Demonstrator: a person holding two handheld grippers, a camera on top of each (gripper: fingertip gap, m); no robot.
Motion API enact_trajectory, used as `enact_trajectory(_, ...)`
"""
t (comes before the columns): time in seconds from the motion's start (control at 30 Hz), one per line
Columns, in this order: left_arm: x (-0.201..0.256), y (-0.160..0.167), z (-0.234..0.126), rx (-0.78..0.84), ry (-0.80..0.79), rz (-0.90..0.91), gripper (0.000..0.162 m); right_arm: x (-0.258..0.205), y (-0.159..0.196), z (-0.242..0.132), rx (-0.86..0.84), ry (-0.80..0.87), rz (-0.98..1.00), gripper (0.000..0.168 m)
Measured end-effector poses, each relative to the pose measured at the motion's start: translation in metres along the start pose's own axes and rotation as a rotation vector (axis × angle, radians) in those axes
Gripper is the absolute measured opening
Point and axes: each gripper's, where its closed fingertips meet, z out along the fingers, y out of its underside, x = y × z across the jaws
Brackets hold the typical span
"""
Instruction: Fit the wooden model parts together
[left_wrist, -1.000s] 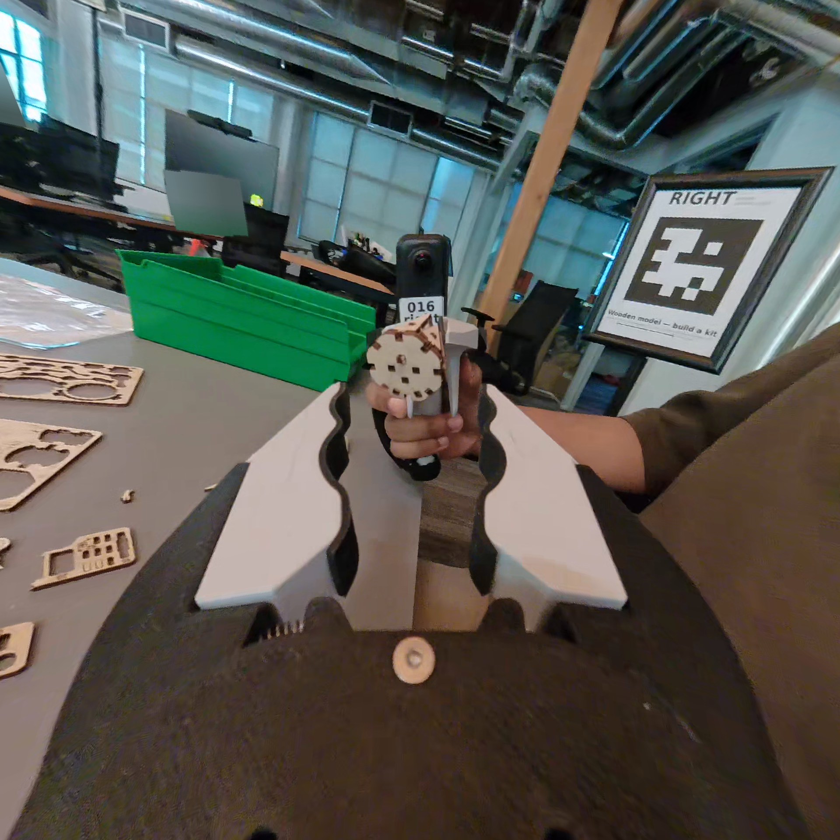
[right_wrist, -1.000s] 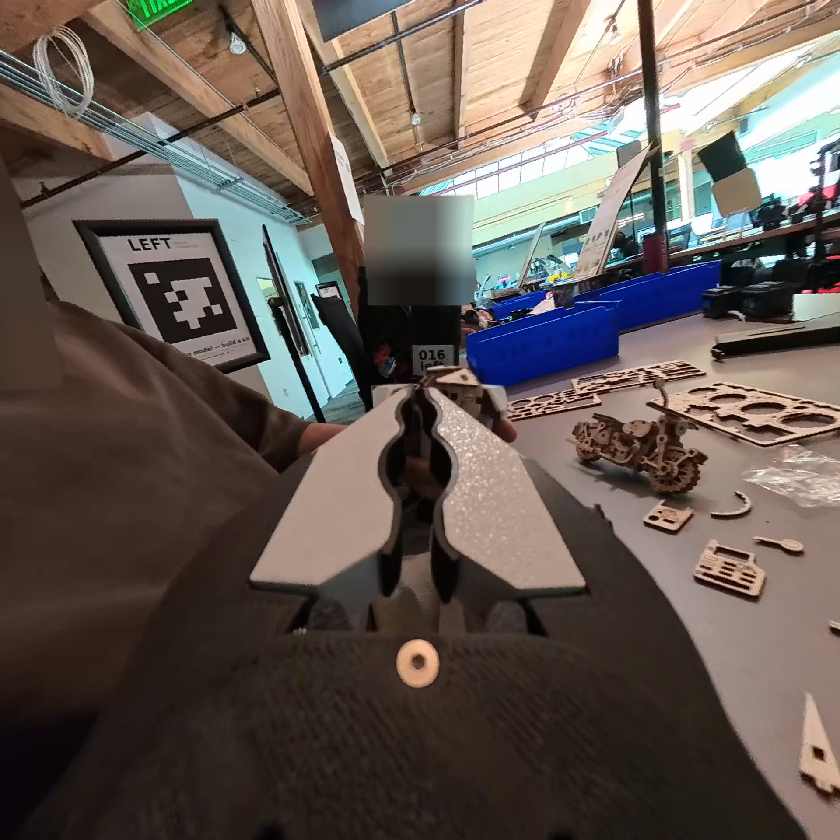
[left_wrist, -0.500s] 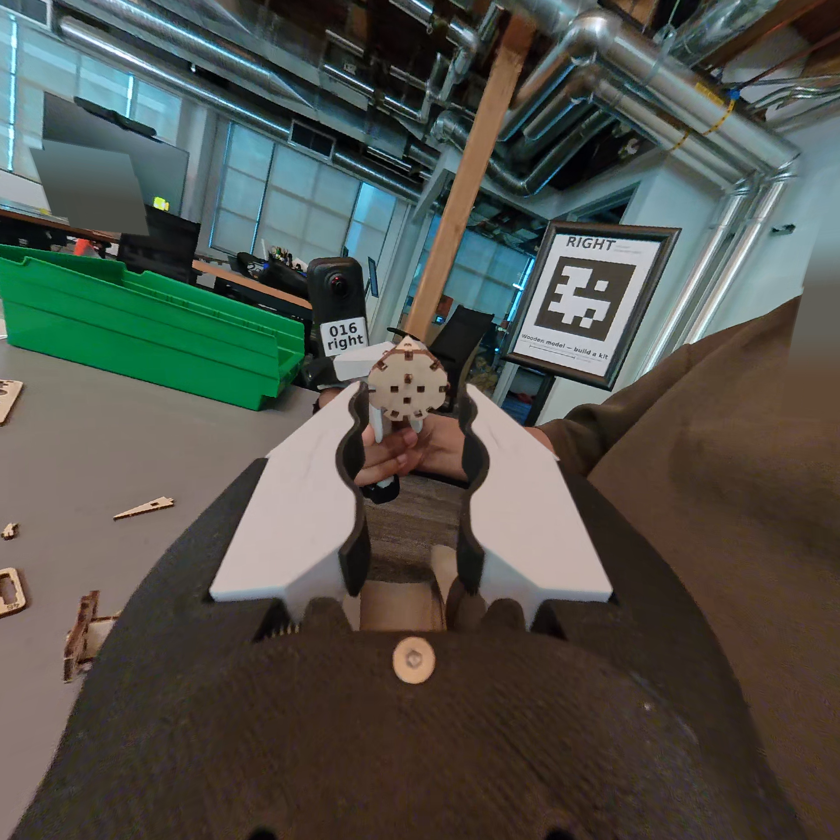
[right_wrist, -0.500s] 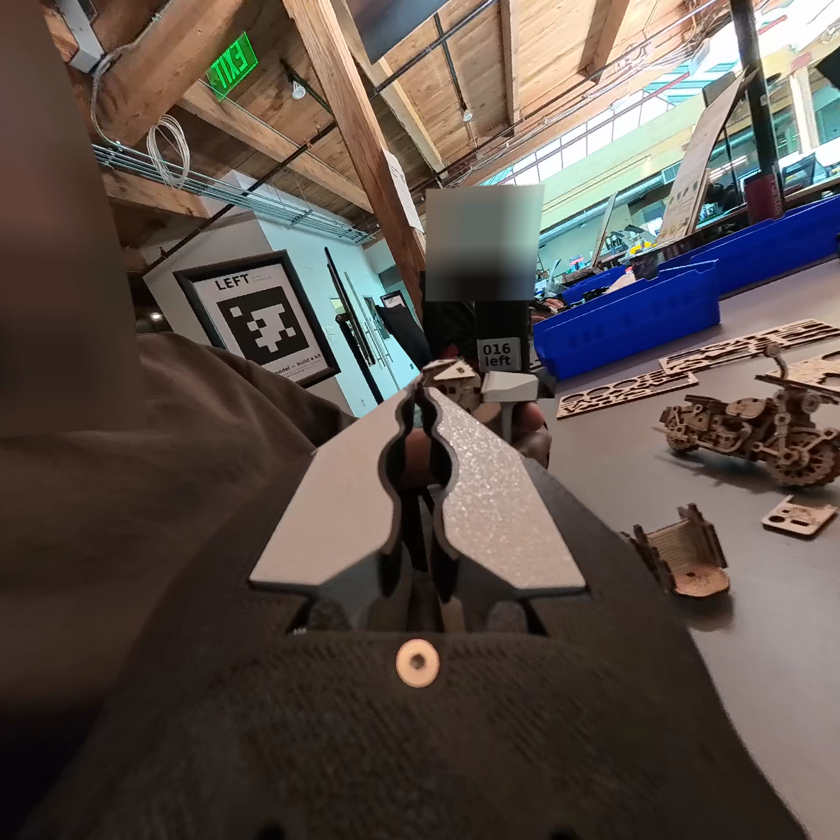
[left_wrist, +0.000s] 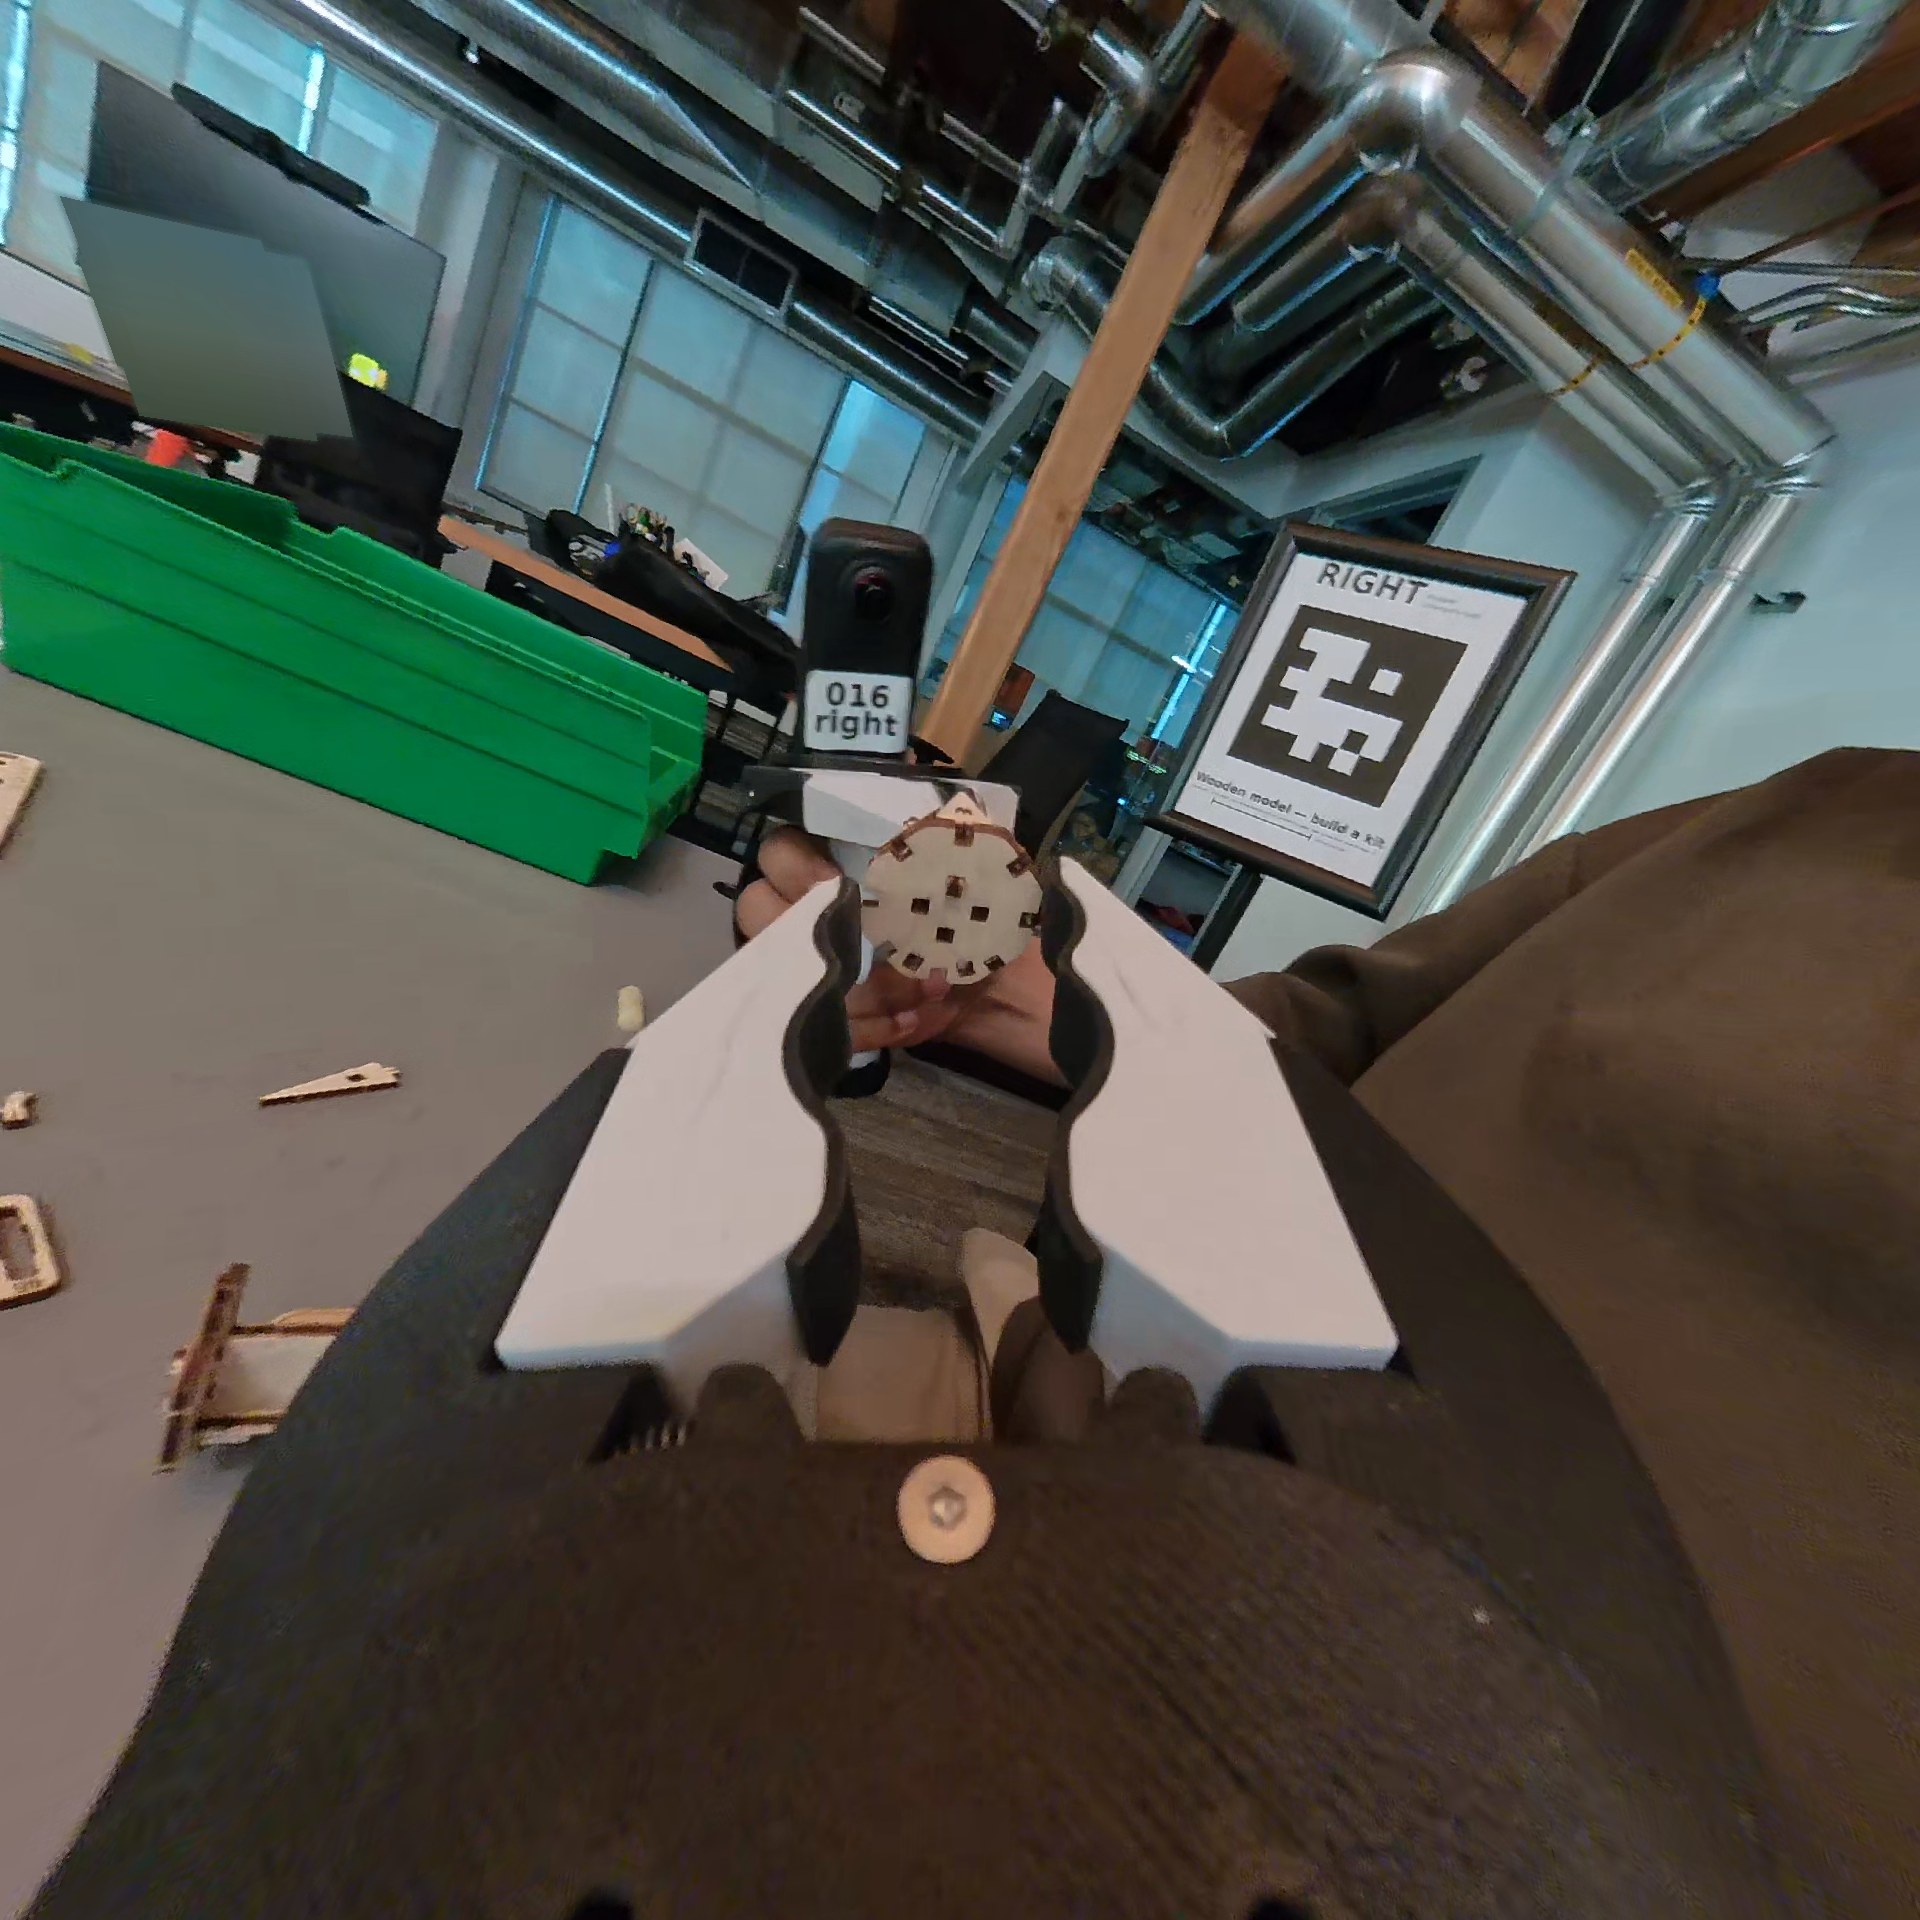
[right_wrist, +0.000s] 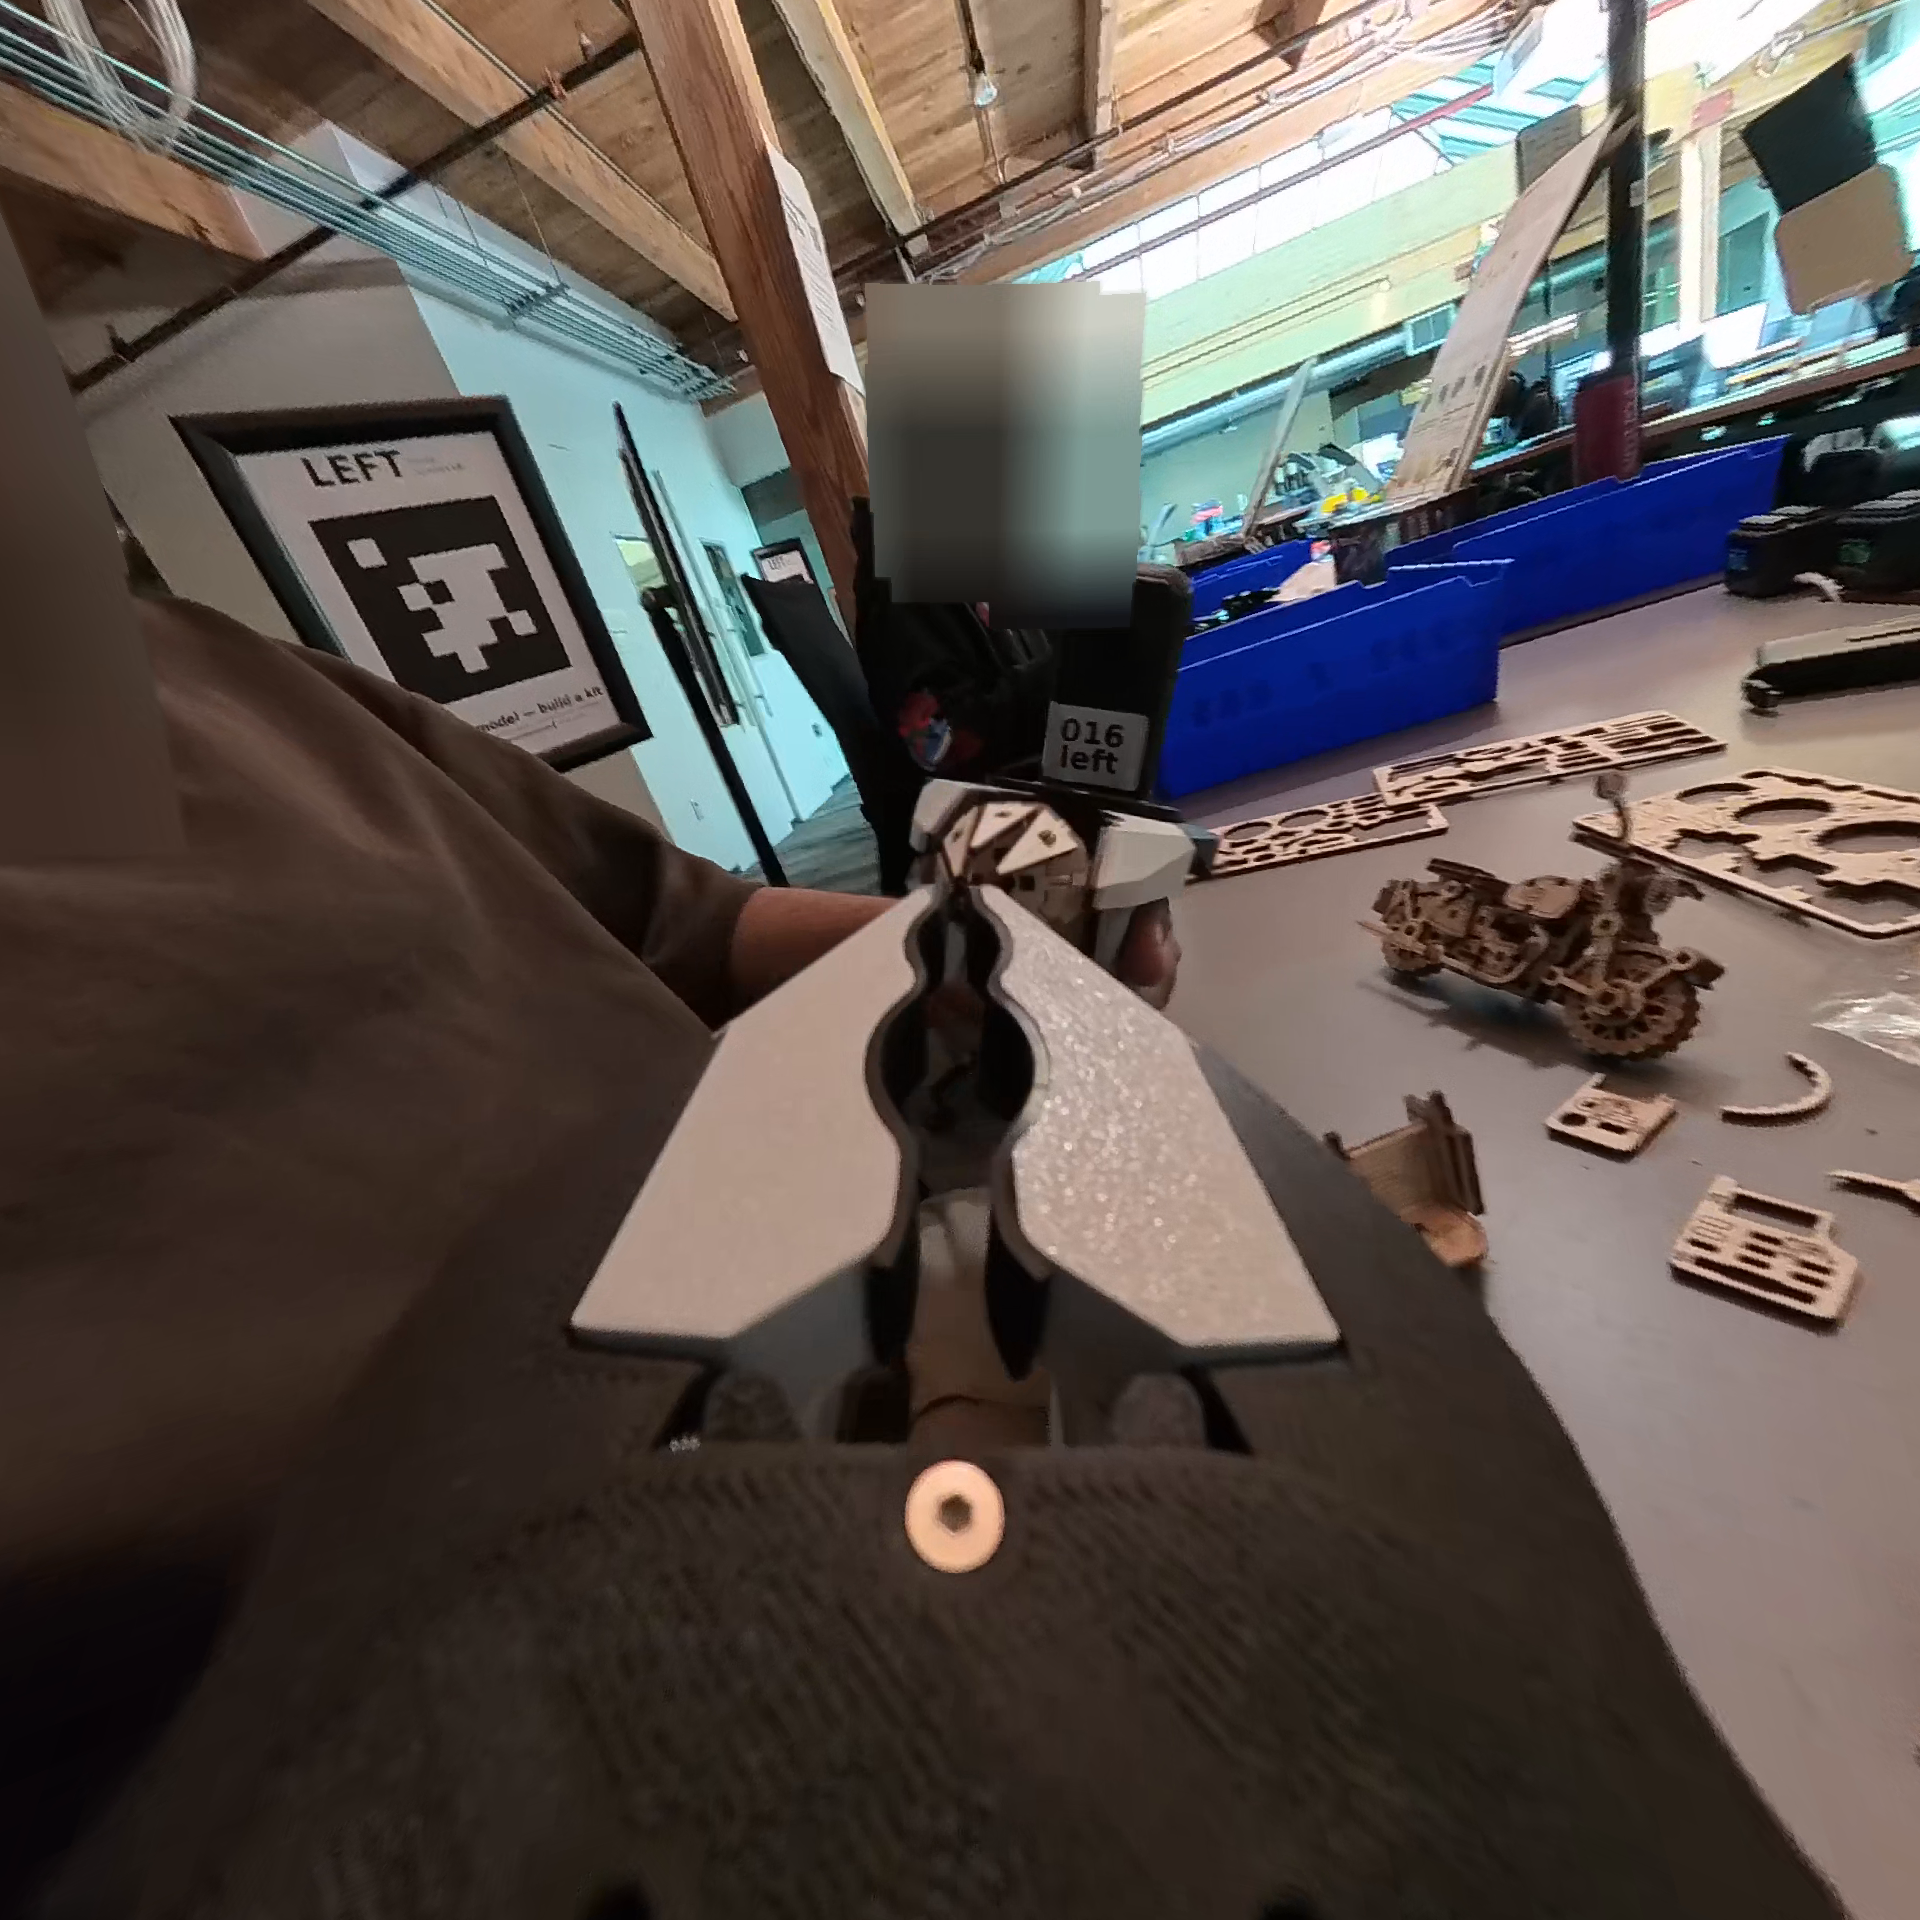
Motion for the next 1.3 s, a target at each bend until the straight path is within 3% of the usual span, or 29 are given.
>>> enact_trajectory(0.37,-0.023,-0.008,-0.002,0.023,-0.207,0.135,0.033,0.024,0.002,-0.004,-0.047,0.222,-0.101,0.001)
enact_trajectory(0.67,-0.031,-0.011,-0.003,0.032,-0.268,0.142,0.033,0.029,0.003,-0.004,-0.019,0.217,-0.020,0.001)
enact_trajectory(0.93,-0.034,-0.007,-0.003,-0.015,-0.311,0.218,0.034,0.033,-0.001,-0.007,0.042,0.211,0.066,0.015)
enact_trajectory(1.07,-0.034,-0.008,-0.003,-0.005,-0.322,0.225,0.033,0.039,0.001,-0.006,0.029,0.283,0.031,0.004)
enact_trajectory(1.3,-0.040,-0.011,-0.002,0.016,-0.381,0.245,0.033,0.044,0.002,-0.009,0.016,0.322,0.013,0.003)
